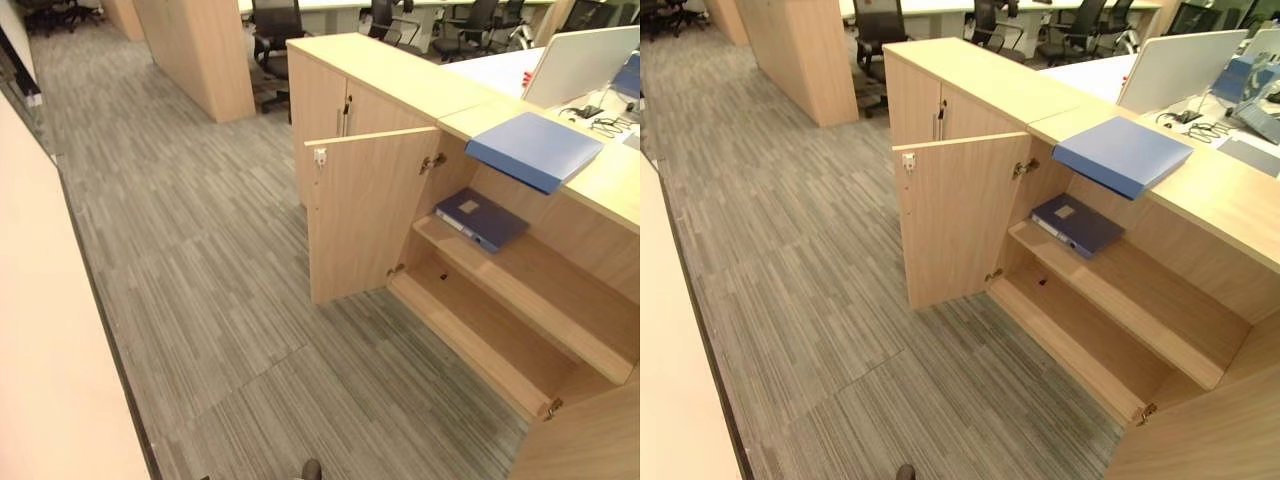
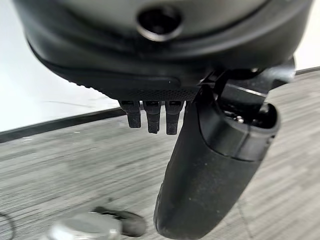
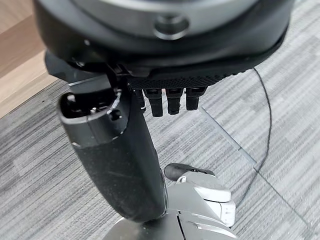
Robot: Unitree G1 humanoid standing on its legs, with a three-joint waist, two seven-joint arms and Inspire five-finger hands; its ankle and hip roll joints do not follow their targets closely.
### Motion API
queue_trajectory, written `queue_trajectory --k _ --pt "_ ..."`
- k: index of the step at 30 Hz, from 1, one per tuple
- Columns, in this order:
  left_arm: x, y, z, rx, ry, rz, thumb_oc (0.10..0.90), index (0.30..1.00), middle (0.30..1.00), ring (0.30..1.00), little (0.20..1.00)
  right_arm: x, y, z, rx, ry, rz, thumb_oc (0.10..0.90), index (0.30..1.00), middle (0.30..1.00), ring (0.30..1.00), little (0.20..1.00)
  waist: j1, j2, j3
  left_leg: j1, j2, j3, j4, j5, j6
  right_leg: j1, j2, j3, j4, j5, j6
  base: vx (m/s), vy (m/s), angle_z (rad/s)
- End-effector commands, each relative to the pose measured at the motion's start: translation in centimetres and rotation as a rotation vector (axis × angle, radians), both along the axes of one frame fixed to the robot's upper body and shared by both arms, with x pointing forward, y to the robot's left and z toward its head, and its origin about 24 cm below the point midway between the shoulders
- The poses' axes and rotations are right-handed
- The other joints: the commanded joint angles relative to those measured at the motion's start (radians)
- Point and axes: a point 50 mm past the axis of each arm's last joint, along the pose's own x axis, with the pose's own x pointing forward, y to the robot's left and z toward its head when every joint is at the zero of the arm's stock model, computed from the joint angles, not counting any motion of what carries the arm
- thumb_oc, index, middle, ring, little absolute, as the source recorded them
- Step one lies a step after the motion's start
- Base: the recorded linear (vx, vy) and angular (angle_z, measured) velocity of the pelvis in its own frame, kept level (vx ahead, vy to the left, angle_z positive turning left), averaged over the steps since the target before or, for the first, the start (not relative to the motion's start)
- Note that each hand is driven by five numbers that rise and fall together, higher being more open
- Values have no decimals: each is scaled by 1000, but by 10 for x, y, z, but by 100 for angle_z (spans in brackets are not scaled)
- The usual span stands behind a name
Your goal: Put the empty folder in the office cabinet
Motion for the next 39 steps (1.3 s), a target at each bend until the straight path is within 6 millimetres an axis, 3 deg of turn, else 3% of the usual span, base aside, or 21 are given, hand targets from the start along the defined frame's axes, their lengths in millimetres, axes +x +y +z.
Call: queue_trajectory --k 1,3,5,7,8,9,11,12,15,19,23,24,27,28,29,31,33,34,35,38,39 --pt "-10 14 3 26 -45 214 800 900 900 900 900 8 -2 1 -8 -13 40 800 900 900 900 900 16 18 -6 -34 -72 -99 -3 -29 21 -7 -35 -37 209 115 50 87 172 -31" --pt "-21 18 3 28 -25 287 800 900 900 900 900 16 -1 2 -17 -41 59 800 900 900 900 900 11 35 18 30 -90 -77 -3 -72 41 -53 -115 -120 362 184 23 217 325 -25" --pt "-31 21 3 34 5 314 800 900 900 900 900 21 3 2 -8 -62 77 800 900 900 900 900 18 33 28 71 -89 -45 -3 -117 37 -75 -174 -207 363 159 31 215 155 -23" --pt "-35 24 4 46 20 324 800 900 900 900 900 26 3 3 -13 -80 95 800 900 900 900 900 20 46 52 88 -60 -25 -3 -127 27 -113 -176 -274 322 120 23 95 -44 -51" --pt "-41 26 5 53 38 325 800 900 900 900 900 31 4 4 -13 -102 106 800 900 900 900 900 16 56 78 100 -37 1 -3 -135 20 -151 -183 -329 232 131 43 60 -71 -72" --pt "-41 26 4 53 38 325 800 900 900 900 900 31 4 4 -13 -102 106 800 900 900 900 900 17 58 79 102 -34 2 -3 -136 19 -147 -179 -331 227 134 42 117 -174 -82" --pt "-45 25 4 56 57 307 800 900 900 900 900 39 7 5 -12 -130 126 800 900 900 900 900 16 48 107 132 -3 48 -3 -159 -6 -162 -155 -403 -49 207 83 230 -296 -75" --pt "-41 28 5 74 45 310 800 900 900 900 900 39 10 4 -10 -127 130 800 900 900 900 900 9 24 131 165 12 58 -3 -176 -31 -195 -135 -387 -230 297 122 257 -287 -71" --pt "-38 31 7 87 38 315 800 900 900 900 900 28 14 1 5 -89 123 800 900 900 900 900 0 8 141 207 28 62 -3 -206 -53 -214 -129 -368 -310 341 148 330 -272 -13" --pt "-34 29 6 90 19 346 800 900 900 900 900 11 13 -2 6 -28 109 800 900 900 900 900 -13 -10 118 254 57 51 -3 -257 -73 -196 -117 -405 -308 361 143 376 -282 9" --pt "-33 23 4 66 19 382 800 900 900 900 900 10 9 -1 -2 -39 72 800 900 900 900 900 -47 18 111 272 161 70 28 -270 -113 -236 -69 -419 -215 285 105 349 -302 13" --pt "-33 23 4 66 19 382 800 900 900 900 900 10 8 -1 -3 -39 72 800 900 900 900 900 -47 19 110 270 163 70 30 -271 -114 -238 -67 -419 -212 282 104 300 -326 0" --pt "-18 17 3 41 -33 410 800 900 900 900 900 20 1 3 -28 -84 24 800 900 900 900 900 -69 29 111 199 256 101 158 -195 -162 -257 -12 -415 -153 179 44 312 -375 -19" --pt "-7 16 5 37 -78 402 800 900 900 900 900 21 1 3 -35 -90 36 800 900 900 900 900 -68 26 121 154 300 103 275 -103 -181 -236 32 -403 -151 133 2 255 -342 -30" --pt "-7 16 5 37 -78 402 800 900 900 900 900 21 1 3 -35 -90 36 800 900 900 900 900 -68 26 120 151 303 101 278 -104 -183 -236 34 -404 -152 132 0 210 -352 -32" --pt "11 13 7 31 -138 373 800 900 900 900 900 29 -2 5 -56 -106 47 800 900 900 900 900 -51 5 157 30 342 51 525 26 -159 -182 96 -371 -172 75 -63 179 -396 -41" --pt "22 10 9 27 -179 360 800 900 900 900 900 36 -5 7 -67 -137 27 800 900 900 900 900 -43 -6 173 -29 325 15 630 56 -133 -151 132 -331 -178 51 -98 226 -311 -81" --pt "23 8 8 13 -184 371 800 900 900 900 900 38 -6 8 -69 -144 27 800 900 900 900 900 -41 -13 172 -58 314 13 648 37 -125 -138 133 -325 -186 49 -100 266 -159 -84" --pt "25 6 8 -12 -233 480 800 900 900 900 900 39 -8 9 -72 -144 21 800 900 900 900 900 -33 -31 167 -114 283 22 625 -30 -109 -101 128 -308 -210 51 -94 221 -51 -58" --pt "37 4 12 -39 -308 515 800 900 900 900 900 39 -9 9 -74 -135 35 800 900 900 900 900 -21 -50 168 -170 231 31 542 -116 -102 -59 116 -284 -240 57 -77 184 62 -44" --pt "53 3 18 -63 -393 489 800 900 900 900 900 38 -11 9 -77 -125 60 800 900 900 900 900 -2 -52 170 -214 169 -31 405 -106 -119 -16 117 -247 -256 57 -66 140 178 -56"
